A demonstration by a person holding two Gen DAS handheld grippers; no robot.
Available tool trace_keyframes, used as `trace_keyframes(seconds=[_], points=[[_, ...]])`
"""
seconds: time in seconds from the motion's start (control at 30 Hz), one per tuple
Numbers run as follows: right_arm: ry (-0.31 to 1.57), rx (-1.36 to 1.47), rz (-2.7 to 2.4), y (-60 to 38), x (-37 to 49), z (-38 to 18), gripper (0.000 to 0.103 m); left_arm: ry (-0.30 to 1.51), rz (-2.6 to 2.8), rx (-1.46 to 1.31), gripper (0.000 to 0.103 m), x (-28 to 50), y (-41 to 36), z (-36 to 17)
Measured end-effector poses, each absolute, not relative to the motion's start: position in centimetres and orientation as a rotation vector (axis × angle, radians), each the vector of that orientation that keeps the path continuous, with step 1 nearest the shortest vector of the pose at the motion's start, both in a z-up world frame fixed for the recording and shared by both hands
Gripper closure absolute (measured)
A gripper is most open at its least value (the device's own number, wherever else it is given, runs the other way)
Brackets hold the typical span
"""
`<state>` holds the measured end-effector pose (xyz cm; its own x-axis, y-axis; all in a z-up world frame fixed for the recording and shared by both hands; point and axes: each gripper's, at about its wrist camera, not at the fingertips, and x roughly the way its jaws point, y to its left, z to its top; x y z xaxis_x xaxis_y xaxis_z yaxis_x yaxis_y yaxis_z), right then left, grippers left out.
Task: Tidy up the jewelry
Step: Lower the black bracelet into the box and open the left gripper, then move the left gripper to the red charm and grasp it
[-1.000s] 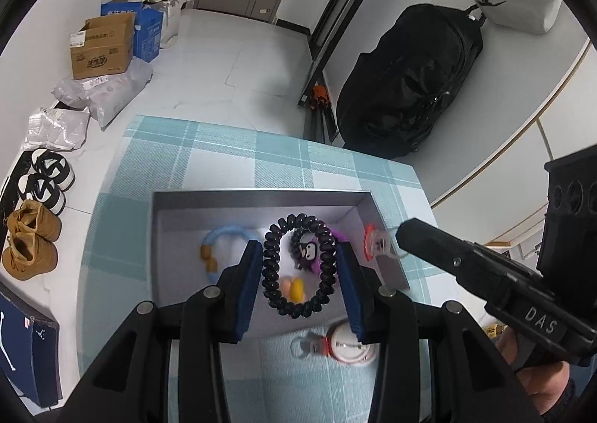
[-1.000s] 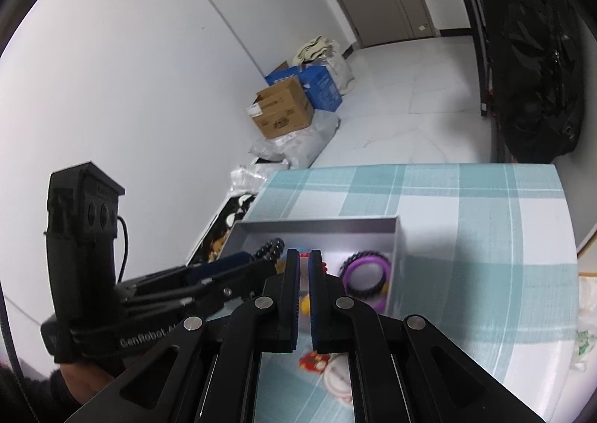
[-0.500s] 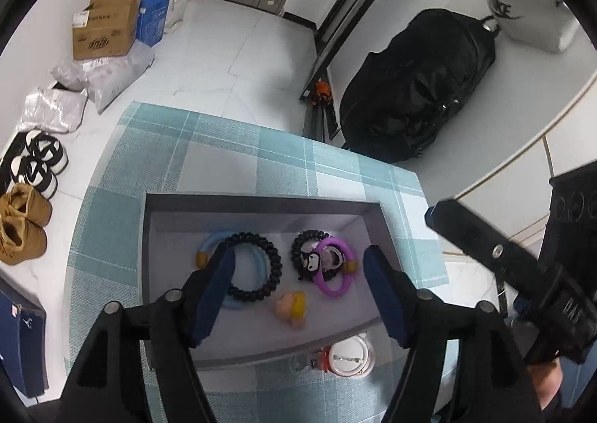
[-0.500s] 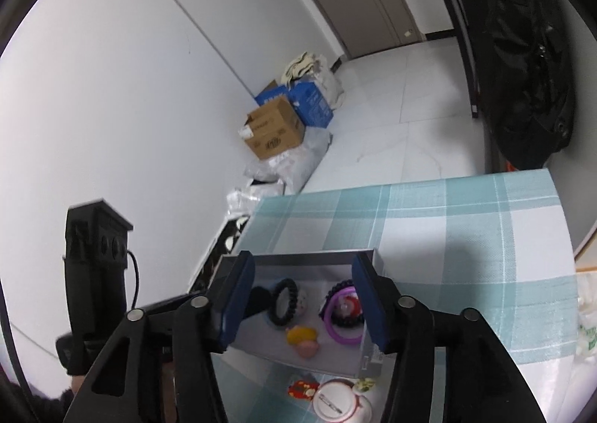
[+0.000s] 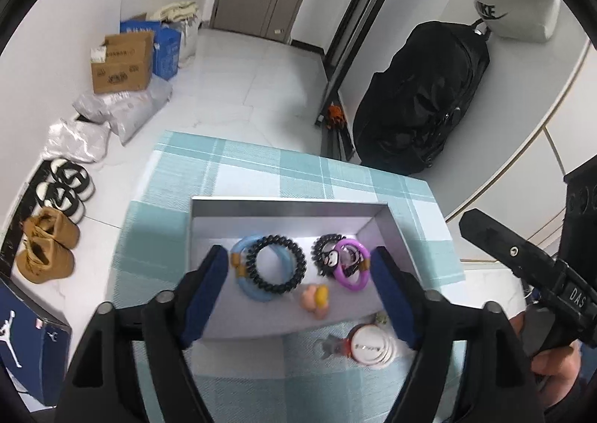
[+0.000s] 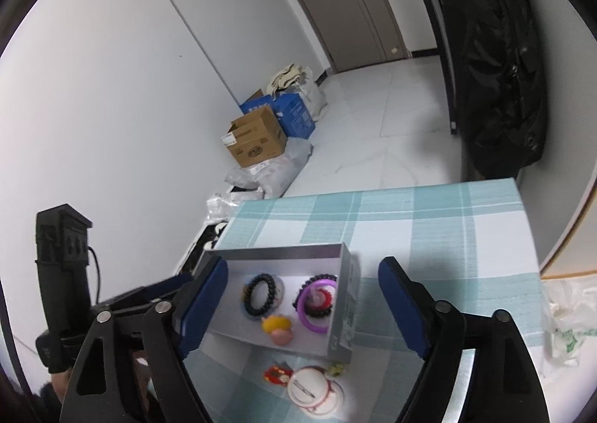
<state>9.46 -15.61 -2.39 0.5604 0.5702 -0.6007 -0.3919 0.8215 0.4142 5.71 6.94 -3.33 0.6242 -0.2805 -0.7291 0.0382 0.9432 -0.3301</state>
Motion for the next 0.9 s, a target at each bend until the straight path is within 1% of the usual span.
trace_keyframes(seconds=[0.03,0.2,0.33,0.4,0.47,0.53,0.67,0.8,0.87,0.9], points=[[0.790,0.237,0.570,-15.7,9.2,-2.4,0.019,0.873,-0.187,-0.292,0.022,5.2,6.9,-3.3],[0.800,0.203,0.534,-16.7,7.0,-3.1,0.018,0.862,-0.257,-0.274,0.022,2.5,6.0,-3.0],[0.813,0.194,0.512,-17.4,5.2,-3.4,0.013,0.883,-0.320,-0.238,0.021,1.0,4.8,-3.3],[0.819,0.178,0.507,-17.5,4.3,-3.5,0.011,0.921,-0.336,-0.215,0.021,0.8,4.1,-4.1],[0.819,0.161,0.507,-17.6,3.7,-3.4,0.010,0.991,-0.330,-0.191,0.021,1.1,3.2,-5.6],[0.818,0.138,0.505,-17.5,3.1,-3.5,0.010,1.021,-0.323,-0.179,0.022,1.4,2.8,-6.5],[0.825,0.114,0.498,-17.8,2.5,-3.7,0.010,1.050,-0.278,-0.118,0.022,2.5,1.9,-7.9],[0.835,0.127,0.490,-18.6,2.5,-3.8,0.010,1.051,-0.266,-0.113,0.022,3.2,1.7,-8.5],[0.841,0.136,0.488,-18.9,2.5,-3.8,0.010,1.057,-0.277,-0.132,0.024,3.2,1.9,-8.8],[0.844,0.142,0.487,-19.1,2.5,-3.8,0.010,1.061,-0.280,-0.147,0.029,3.5,1.9,-8.9]])
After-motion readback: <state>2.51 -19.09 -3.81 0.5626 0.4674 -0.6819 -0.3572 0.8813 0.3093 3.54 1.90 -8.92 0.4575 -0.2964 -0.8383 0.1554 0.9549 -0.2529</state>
